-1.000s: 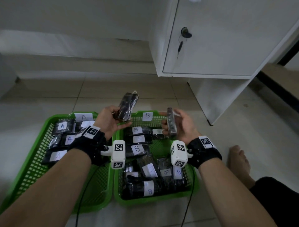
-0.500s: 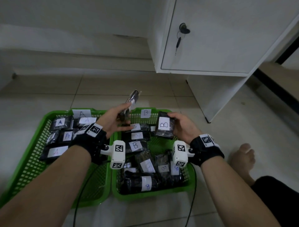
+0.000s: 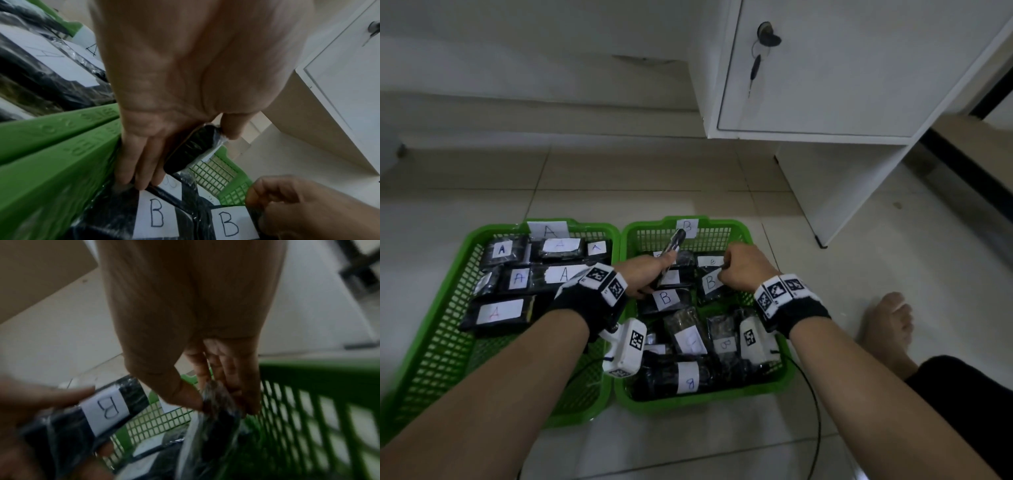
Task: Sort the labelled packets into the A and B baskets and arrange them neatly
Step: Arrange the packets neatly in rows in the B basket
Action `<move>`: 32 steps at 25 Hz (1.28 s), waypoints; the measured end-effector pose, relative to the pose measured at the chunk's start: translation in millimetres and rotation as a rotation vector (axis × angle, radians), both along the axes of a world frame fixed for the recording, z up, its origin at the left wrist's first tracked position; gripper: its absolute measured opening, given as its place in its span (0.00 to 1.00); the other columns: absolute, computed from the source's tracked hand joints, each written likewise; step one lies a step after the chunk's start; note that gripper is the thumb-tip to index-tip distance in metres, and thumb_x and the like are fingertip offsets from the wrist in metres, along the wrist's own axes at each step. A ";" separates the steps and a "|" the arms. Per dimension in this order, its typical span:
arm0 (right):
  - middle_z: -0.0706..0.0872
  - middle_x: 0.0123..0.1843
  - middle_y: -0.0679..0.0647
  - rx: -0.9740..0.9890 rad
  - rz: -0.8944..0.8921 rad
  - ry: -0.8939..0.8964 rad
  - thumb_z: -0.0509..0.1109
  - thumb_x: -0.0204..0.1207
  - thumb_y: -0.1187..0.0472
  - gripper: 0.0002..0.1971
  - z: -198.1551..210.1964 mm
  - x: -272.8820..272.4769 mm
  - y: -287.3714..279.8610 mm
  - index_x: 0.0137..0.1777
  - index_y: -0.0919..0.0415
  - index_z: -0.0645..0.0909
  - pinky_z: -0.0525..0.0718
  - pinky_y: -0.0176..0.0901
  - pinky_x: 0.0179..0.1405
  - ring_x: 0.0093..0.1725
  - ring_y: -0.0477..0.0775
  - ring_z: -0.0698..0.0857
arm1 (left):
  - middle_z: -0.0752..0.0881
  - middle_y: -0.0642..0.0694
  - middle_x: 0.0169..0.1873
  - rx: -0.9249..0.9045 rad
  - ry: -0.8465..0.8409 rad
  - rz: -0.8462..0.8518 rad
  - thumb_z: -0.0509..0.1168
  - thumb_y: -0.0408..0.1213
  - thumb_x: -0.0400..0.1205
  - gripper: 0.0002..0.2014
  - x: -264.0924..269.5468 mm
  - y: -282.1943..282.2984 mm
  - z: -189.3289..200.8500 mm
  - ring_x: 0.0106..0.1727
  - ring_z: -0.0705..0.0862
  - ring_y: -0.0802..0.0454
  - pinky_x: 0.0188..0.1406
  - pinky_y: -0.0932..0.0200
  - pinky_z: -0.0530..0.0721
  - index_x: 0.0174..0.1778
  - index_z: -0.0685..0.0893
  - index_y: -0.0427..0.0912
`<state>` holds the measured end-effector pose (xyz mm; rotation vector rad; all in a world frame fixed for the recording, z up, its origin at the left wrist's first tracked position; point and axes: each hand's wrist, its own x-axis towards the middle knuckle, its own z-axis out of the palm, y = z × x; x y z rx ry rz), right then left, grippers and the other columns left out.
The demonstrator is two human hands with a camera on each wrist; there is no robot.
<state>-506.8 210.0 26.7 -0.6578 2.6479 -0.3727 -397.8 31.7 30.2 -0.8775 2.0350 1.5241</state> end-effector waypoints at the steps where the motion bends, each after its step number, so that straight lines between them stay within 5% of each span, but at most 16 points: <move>1: 0.82 0.47 0.54 0.084 0.075 0.037 0.76 0.73 0.61 0.10 1.3 0.0 -1.3 0.52 0.60 0.82 0.78 0.40 0.37 0.48 0.56 0.85 | 0.77 0.38 0.72 -0.013 -0.015 -0.016 0.50 0.65 0.84 0.36 -1.1 1.5 -1.5 0.68 0.79 0.38 0.66 0.46 0.75 0.79 0.69 0.40; 7: 0.86 0.51 0.57 0.375 0.432 0.114 0.87 0.63 0.60 0.22 -5.3 9.5 -8.7 0.55 0.61 0.85 0.89 0.50 0.53 0.52 0.59 0.88 | 0.77 0.38 0.72 -0.047 -0.044 -0.082 0.51 0.68 0.82 0.39 -3.9 -1.9 -7.3 0.69 0.77 0.37 0.73 0.40 0.73 0.79 0.69 0.40; 12: 0.81 0.44 0.56 0.299 0.481 0.183 0.74 0.75 0.72 0.09 3.2 9.6 -14.8 0.52 0.61 0.83 0.84 0.48 0.48 0.52 0.62 0.88 | 0.84 0.41 0.65 -0.017 -0.053 -0.127 0.52 0.71 0.79 0.39 -1.9 -6.6 -14.0 0.68 0.80 0.40 0.75 0.39 0.72 0.71 0.78 0.41; 15: 0.80 0.43 0.56 0.334 0.446 0.170 0.80 0.72 0.65 0.10 3.4 10.7 -17.4 0.50 0.60 0.84 0.83 0.47 0.46 0.53 0.63 0.88 | 0.89 0.40 0.57 -0.087 0.004 -0.164 0.52 0.71 0.79 0.37 -7.9 -5.2 -8.3 0.59 0.86 0.41 0.69 0.41 0.80 0.59 0.85 0.40; 17: 0.86 0.52 0.60 0.429 0.465 0.037 0.83 0.72 0.56 0.18 0.3 13.7 -21.5 0.57 0.63 0.85 0.83 0.48 0.51 0.59 0.63 0.88 | 0.90 0.38 0.49 -0.076 0.031 -0.172 0.52 0.69 0.81 0.35 -10.3 -1.9 -2.2 0.48 0.89 0.41 0.61 0.41 0.86 0.57 0.83 0.38; 19: 0.88 0.61 0.62 0.454 0.469 -0.052 0.83 0.73 0.54 0.24 -6.1 15.0 -20.6 0.64 0.67 0.85 0.82 0.48 0.52 0.62 0.63 0.87 | 0.90 0.40 0.45 -0.022 -0.030 -0.231 0.49 0.69 0.82 0.35 -8.9 2.5 -0.3 0.47 0.89 0.41 0.58 0.46 0.86 0.57 0.84 0.40; 22: 0.90 0.54 0.63 0.370 0.419 0.043 0.86 0.68 0.58 0.18 -10.0 11.9 -13.5 0.53 0.65 0.86 0.81 0.46 0.44 0.55 0.63 0.89 | 0.84 0.48 0.62 -0.188 -0.075 -0.398 0.44 0.71 0.81 0.38 -1.1 5.4 -5.3 0.68 0.82 0.43 0.69 0.53 0.73 0.68 0.83 0.47; 25: 0.87 0.55 0.61 0.323 0.455 0.150 0.86 0.66 0.59 0.22 -11.1 12.4 -7.8 0.56 0.62 0.82 0.80 0.49 0.46 0.56 0.63 0.87 | 0.70 0.45 0.80 -0.247 -0.080 -0.451 0.42 0.76 0.77 0.44 0.0 -0.3 -12.7 0.79 0.71 0.44 0.81 0.47 0.62 0.80 0.71 0.49; 28: 0.87 0.58 0.62 0.286 0.484 0.159 0.83 0.70 0.61 0.21 -10.6 12.4 -9.7 0.60 0.62 0.81 0.82 0.51 0.50 0.58 0.64 0.86 | 0.66 0.44 0.83 -0.238 -0.088 -0.463 0.43 0.86 0.62 0.58 1.8 -4.6 -10.9 0.81 0.67 0.43 0.83 0.41 0.60 0.82 0.69 0.50; 32: 0.87 0.53 0.55 0.205 0.267 -0.044 0.86 0.66 0.61 0.20 -6.1 -0.2 -5.3 0.56 0.60 0.85 0.81 0.42 0.43 0.54 0.58 0.87 | 0.74 0.41 0.77 -0.132 -0.067 -0.450 0.53 0.78 0.71 0.48 2.6 -4.0 -5.0 0.75 0.75 0.41 0.78 0.42 0.70 0.77 0.74 0.43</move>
